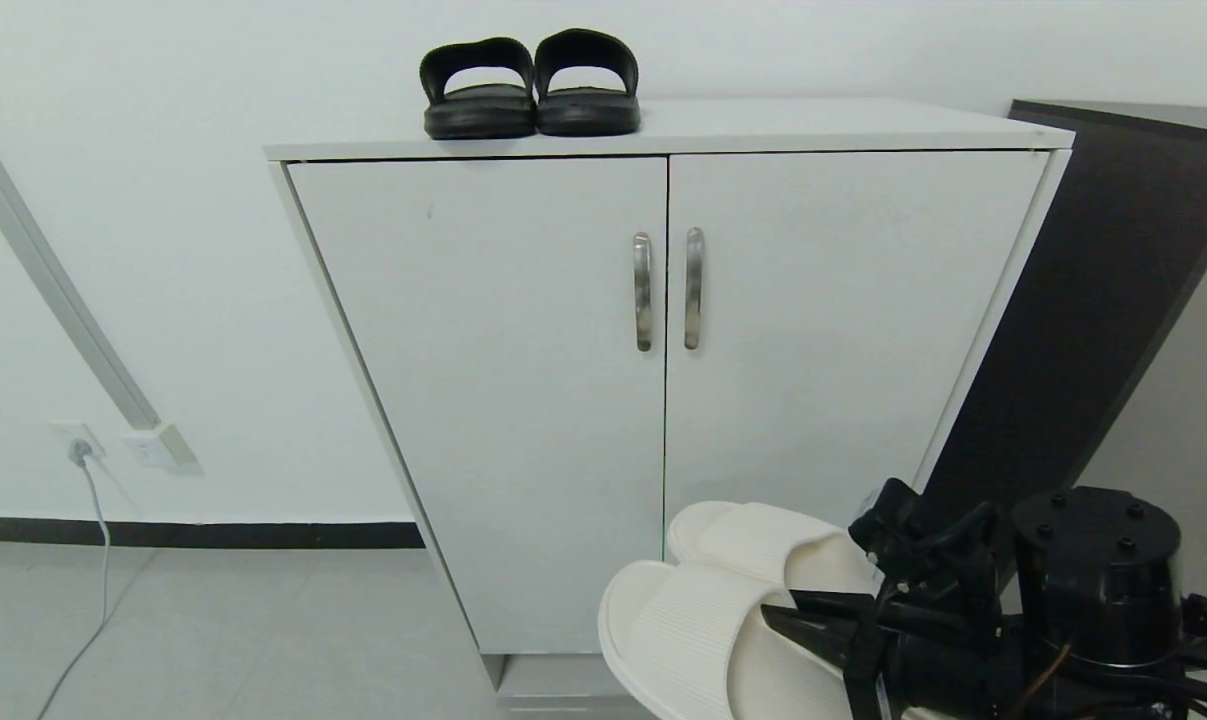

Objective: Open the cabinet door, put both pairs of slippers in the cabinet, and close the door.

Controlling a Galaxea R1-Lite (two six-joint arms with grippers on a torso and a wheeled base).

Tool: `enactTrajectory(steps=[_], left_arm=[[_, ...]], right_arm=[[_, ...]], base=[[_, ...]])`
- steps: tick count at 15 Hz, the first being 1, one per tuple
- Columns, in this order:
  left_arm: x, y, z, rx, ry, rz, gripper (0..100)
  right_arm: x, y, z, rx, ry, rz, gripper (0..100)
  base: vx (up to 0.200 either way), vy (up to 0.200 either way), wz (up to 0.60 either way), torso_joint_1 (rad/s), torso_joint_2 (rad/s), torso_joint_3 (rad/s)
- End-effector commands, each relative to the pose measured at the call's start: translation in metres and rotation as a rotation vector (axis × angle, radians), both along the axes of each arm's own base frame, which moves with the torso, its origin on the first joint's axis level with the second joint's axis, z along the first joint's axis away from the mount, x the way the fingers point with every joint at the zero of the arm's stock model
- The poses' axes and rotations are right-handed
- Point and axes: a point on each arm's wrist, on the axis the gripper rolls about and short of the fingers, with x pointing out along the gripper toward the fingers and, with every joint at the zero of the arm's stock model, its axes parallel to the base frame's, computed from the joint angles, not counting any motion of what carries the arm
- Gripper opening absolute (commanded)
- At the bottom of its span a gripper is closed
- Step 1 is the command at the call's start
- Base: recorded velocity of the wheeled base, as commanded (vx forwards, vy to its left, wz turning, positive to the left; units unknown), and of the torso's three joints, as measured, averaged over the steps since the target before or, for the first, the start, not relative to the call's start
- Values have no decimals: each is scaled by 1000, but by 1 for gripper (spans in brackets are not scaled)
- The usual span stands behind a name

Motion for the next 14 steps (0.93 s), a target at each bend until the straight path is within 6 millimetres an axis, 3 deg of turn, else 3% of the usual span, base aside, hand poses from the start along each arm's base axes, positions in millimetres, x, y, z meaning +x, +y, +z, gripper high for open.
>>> enactTrajectory(steps=[1,2,4,6,11,14], left_arm=[[42,-5,28,-30,203,-209,100],[51,-6,31,-39,222,-244,100],[90,-9,41,-56,216,-352,100],[111,-17,48,-51,210,-457,100],[144,-62,78,-89,244,-698,100],[161,-95,83,-89,241,-741,100]], right_arm=[[0,0,-2,-1,13,20,0],[-1,1,-3,-1,14,28,0],[-1,0,-4,-5,19,28,0],[-1,1,-3,-2,15,30,0],[-1,3,-2,3,10,34,0],[-2,2,-2,3,10,34,0]], base=[[0,0,0,0,0,0],[0,0,0,0,0,0],[0,0,0,0,0,0],[0,0,0,0,0,0],[0,0,0,0,0,0],[0,0,0,0,0,0]])
